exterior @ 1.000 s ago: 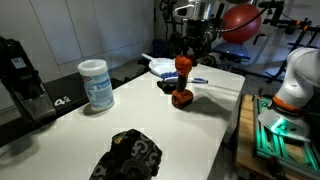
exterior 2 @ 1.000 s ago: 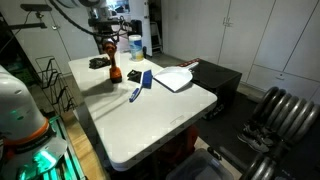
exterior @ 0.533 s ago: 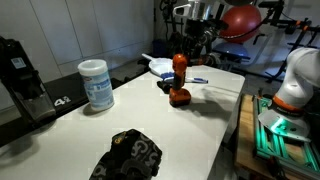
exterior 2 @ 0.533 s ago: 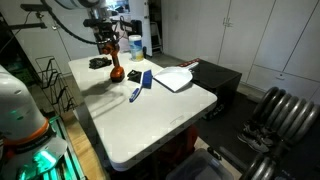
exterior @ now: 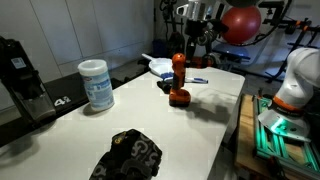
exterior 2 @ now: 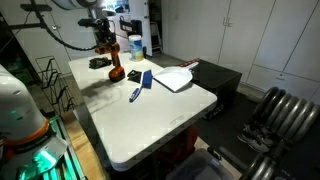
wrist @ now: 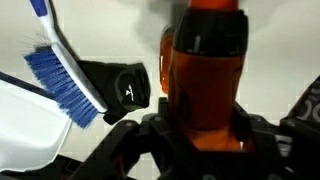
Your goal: Rotate the hand drilling machine clockwise and press the trigger switch
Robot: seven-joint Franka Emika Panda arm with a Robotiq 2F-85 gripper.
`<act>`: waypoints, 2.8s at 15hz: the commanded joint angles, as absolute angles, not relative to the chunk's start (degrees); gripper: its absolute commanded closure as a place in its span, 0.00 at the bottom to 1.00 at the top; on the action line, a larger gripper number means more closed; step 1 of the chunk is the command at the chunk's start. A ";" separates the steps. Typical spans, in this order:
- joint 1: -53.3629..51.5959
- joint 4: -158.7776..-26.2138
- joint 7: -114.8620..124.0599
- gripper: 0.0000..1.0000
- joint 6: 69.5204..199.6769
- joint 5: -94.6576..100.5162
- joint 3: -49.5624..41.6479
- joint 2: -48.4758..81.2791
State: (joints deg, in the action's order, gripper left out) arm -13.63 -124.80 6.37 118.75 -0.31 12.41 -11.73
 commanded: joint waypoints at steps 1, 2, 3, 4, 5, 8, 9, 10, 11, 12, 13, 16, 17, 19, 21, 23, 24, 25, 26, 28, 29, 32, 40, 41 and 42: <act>-12.13 -123.28 18.23 0.67 117.60 1.37 14.37 -10.69; -11.97 -122.88 21.09 0.67 116.94 1.62 14.63 -10.40; -11.79 -122.70 23.67 0.67 116.72 2.14 14.91 -10.22; -11.69 -122.43 25.74 0.67 116.34 2.02 15.10 -10.04; -11.67 -122.18 27.30 0.67 116.45 1.25 15.13 -9.89; -11.78 -121.51 30.78 0.67 116.64 -0.32 15.08 -9.29; -11.80 -121.46 31.80 0.67 116.91 -0.67 15.04 -9.20; -11.70 -121.30 33.30 0.67 116.89 -0.74 15.02 -9.14; -11.56 -121.33 34.66 0.67 116.91 -0.43 15.06 -9.20; -11.67 -121.49 34.42 0.67 117.21 -0.53 14.97 -9.32; -11.70 -122.64 32.65 0.42 117.39 0.50 14.80 -10.09; -11.70 -122.59 33.29 0.42 117.39 0.46 14.79 -10.04; -11.69 -122.58 33.34 0.42 117.39 0.46 14.79 -10.03; -11.48 -122.29 36.16 0.67 117.88 0.30 14.96 -10.01; -10.99 -121.25 43.68 0.67 116.40 -0.60 15.16 -9.57; -10.72 -121.10 49.91 0.67 116.36 0.05 15.30 -9.72; -10.70 -121.17 52.89 0.67 116.96 -0.09 15.33 -9.76; -10.65 -120.92 55.94 0.67 116.85 -0.10 15.39 -9.61; -10.55 -120.82 59.17 0.67 117.02 0.17 15.48 -9.51; -10.51 -120.01 65.12 0.67 116.26 -0.34 15.53 -8.84; -10.52 -119.54 68.04 0.67 116.05 -0.54 15.52 -8.36; -10.69 -118.36 77.40 0.67 116.10 -0.34 15.56 -7.09; -11.32 -115.61 101.94 0.67 115.67 -0.48 15.44 -4.24; -11.42 -115.45 103.93 0.67 115.75 -0.28 15.39 -4.02; -11.53 -115.48 104.98 0.67 115.89 -0.24 15.28 -3.82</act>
